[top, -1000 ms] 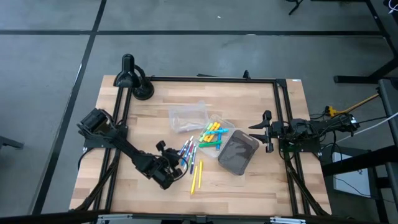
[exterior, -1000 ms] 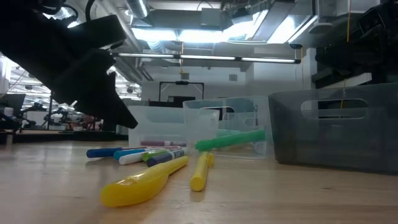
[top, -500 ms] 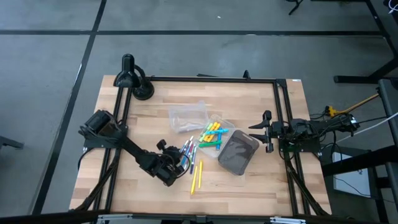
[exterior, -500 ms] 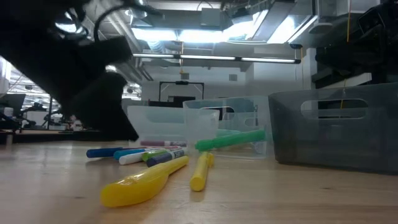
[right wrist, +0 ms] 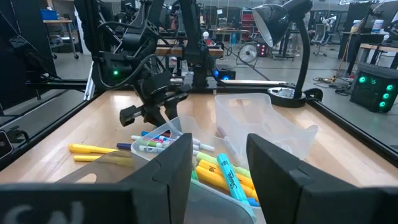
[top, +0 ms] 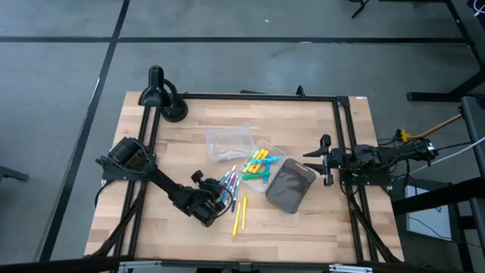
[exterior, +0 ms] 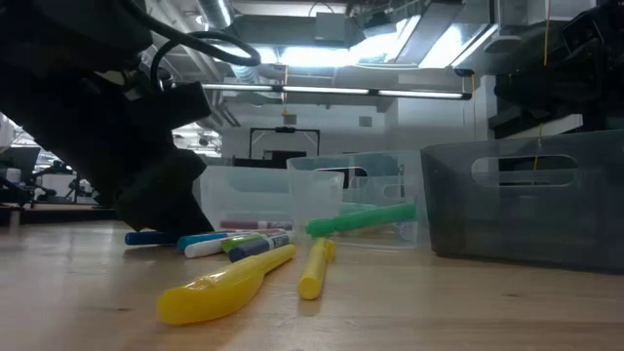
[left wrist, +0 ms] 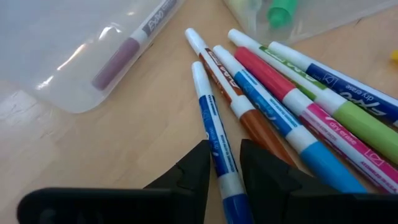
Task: Pick & Place Markers
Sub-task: Put the left blue marker pen into the left transparent bin
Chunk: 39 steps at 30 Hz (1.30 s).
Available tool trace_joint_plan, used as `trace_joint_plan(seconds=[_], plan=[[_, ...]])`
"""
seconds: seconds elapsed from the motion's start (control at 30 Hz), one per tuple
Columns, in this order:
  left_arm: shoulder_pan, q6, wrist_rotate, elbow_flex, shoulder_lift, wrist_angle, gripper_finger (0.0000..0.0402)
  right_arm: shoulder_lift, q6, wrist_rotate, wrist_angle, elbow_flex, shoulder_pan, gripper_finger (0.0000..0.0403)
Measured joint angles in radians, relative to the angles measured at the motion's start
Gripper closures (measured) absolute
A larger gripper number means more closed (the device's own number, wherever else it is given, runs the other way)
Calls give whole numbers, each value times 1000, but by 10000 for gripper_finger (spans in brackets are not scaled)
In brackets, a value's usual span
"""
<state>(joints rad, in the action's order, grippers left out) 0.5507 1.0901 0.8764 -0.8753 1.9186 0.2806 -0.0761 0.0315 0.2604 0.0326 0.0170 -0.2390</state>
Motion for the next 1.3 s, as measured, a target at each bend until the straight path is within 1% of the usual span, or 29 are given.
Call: trace_joint_plan(seconds=[0.13, 0.33, 0.7, 0.83, 1.3], plan=[[0, 0, -7, 0, 1, 1, 330, 0, 0, 0, 0, 0, 0, 251], [4, -3, -14, 1, 2, 3, 372, 0, 0, 0, 0, 0, 0, 251], [15, 14, 20, 2, 4, 2, 372, 0, 0, 0, 0, 0, 0, 251], [26, 14, 29, 7, -16, 16, 373, 0, 0, 0, 0, 0, 0, 251], [73, -55, 184, 5, -109, 8, 372, 0, 0, 0, 0, 0, 0, 251]])
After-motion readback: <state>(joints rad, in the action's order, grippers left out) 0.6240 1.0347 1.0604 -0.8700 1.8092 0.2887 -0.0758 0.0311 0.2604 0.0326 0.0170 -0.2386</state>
